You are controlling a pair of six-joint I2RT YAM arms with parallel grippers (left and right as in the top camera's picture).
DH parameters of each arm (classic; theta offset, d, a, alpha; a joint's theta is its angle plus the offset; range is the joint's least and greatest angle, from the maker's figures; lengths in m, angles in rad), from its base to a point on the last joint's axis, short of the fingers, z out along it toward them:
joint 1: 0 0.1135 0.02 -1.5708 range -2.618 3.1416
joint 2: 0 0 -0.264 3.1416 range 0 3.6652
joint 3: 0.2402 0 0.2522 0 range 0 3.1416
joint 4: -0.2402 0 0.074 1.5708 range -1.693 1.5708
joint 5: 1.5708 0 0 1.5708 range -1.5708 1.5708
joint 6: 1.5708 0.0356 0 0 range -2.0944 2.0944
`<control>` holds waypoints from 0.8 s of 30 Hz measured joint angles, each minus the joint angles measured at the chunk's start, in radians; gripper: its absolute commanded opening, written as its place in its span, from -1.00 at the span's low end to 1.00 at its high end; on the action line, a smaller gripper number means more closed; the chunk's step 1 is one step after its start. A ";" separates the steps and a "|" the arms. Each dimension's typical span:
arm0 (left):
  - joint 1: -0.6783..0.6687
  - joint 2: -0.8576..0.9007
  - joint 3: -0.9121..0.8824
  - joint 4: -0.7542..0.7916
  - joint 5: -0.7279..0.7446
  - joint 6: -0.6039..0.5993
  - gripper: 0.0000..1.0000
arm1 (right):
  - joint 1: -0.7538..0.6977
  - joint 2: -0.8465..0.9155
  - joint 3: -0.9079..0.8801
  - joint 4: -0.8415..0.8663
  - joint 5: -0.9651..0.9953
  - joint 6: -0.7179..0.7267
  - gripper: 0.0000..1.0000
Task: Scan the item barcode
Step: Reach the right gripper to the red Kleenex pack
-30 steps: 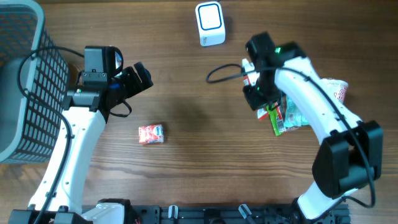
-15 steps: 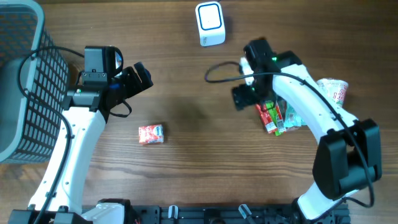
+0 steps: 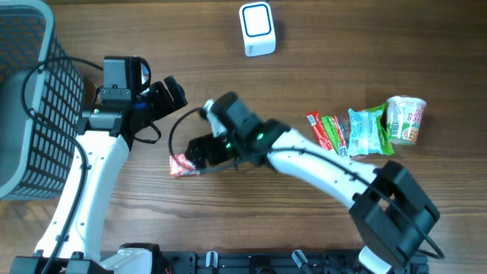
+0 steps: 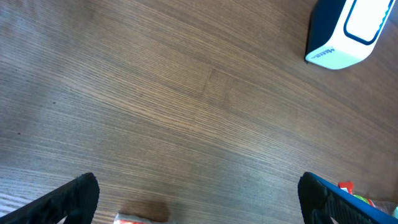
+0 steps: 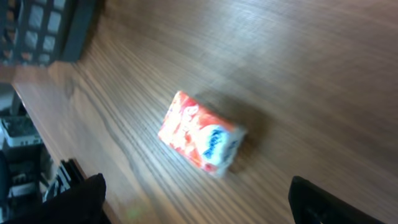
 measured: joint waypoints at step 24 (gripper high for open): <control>0.000 0.000 0.000 0.000 0.000 0.000 1.00 | 0.130 0.083 -0.018 -0.053 0.473 0.140 0.09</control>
